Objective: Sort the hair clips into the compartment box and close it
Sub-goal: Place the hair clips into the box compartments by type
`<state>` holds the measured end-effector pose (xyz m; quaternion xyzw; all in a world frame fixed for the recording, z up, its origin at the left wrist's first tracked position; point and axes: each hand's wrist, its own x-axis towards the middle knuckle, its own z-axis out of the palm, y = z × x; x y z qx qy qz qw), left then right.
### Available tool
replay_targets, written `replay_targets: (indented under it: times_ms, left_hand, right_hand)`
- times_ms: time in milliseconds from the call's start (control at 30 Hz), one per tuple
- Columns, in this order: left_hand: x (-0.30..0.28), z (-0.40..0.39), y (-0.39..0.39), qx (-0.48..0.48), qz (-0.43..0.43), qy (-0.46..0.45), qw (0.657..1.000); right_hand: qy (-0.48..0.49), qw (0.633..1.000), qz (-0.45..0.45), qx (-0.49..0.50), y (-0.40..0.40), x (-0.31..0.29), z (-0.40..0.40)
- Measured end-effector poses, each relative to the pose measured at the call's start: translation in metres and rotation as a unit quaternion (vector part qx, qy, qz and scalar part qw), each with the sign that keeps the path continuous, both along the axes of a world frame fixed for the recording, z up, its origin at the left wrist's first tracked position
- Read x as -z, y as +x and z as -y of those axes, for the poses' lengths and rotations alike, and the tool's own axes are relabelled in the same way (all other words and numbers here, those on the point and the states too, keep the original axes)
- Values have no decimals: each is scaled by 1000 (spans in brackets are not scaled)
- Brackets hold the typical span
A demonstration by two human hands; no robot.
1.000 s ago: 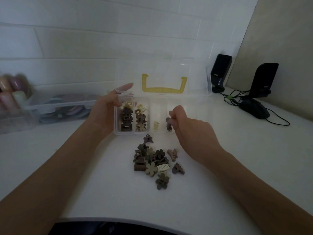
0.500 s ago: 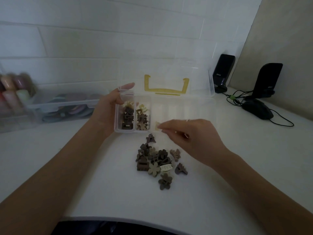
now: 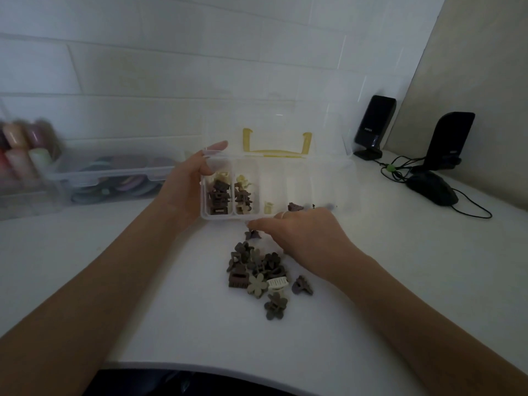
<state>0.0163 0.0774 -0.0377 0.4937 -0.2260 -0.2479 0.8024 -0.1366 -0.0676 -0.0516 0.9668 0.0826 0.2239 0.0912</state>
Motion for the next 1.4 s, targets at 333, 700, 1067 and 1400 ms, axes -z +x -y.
replay_targets:
  times_ms: [333, 700, 1067, 1400]
  left_hand:
    - [-2, -1, -3, 14, 3, 3, 1000]
    - [-3, -7, 5, 8, -1, -6, 1000]
    - [-5, -8, 2, 10, -5, -8, 1000]
    - [-5, -7, 2, 11, -11, -14, 1000]
  right_hand:
    - [19, 998, 14, -61, -7, 3, -8]
    - [418, 891, 177, -18, -19, -6, 4]
    - [455, 872, 176, -48, -17, -4, 3]
    - [513, 844, 147, -54, -14, -2, 4]
